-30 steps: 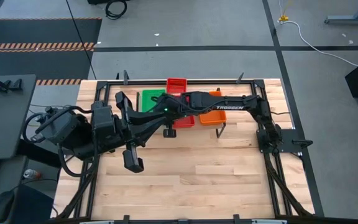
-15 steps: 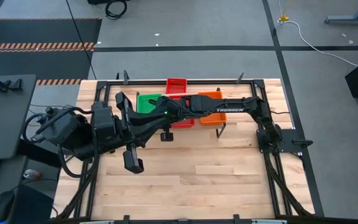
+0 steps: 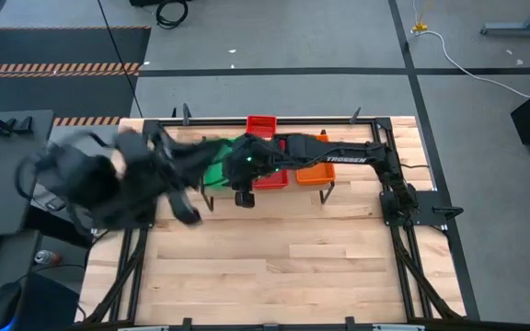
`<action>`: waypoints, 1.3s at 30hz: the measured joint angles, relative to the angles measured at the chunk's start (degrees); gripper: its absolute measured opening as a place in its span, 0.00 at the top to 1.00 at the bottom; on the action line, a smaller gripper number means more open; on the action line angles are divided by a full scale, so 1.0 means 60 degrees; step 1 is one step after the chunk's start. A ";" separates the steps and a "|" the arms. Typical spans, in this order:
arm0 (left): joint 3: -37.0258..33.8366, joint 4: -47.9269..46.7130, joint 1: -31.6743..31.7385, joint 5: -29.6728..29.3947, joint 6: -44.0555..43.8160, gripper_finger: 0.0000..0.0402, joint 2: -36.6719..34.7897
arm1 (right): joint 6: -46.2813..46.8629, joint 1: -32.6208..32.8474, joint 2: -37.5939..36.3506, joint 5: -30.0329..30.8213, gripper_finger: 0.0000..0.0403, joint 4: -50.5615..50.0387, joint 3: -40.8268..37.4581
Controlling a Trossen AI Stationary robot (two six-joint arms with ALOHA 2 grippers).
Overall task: Stack baskets on shelf by color
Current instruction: Stack the red bin on top of the other stacked red bins on the shelf
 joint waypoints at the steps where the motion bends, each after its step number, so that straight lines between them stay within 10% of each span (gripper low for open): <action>1: 0.0000 -0.0176 0.0015 -0.0232 -0.0030 0.87 -0.0185 | 0.0143 -0.0003 -0.0008 0.0072 0.67 -0.0204 0.0273; 9: 0.0011 -0.4618 0.1409 -0.0507 -0.3058 0.87 -0.1269 | 0.1566 -0.0348 -0.0666 0.1091 0.57 -0.2068 0.0928; 17: 0.0007 -0.9684 0.4916 0.3147 -0.6877 0.87 -0.1319 | 0.2841 -0.0837 -0.1485 0.1358 0.57 -0.3495 0.0920; 39: 0.0004 -0.8696 1.1322 1.1874 -0.3450 0.87 0.2898 | 0.1966 -0.1763 -0.3829 0.1812 0.57 -0.7196 0.0603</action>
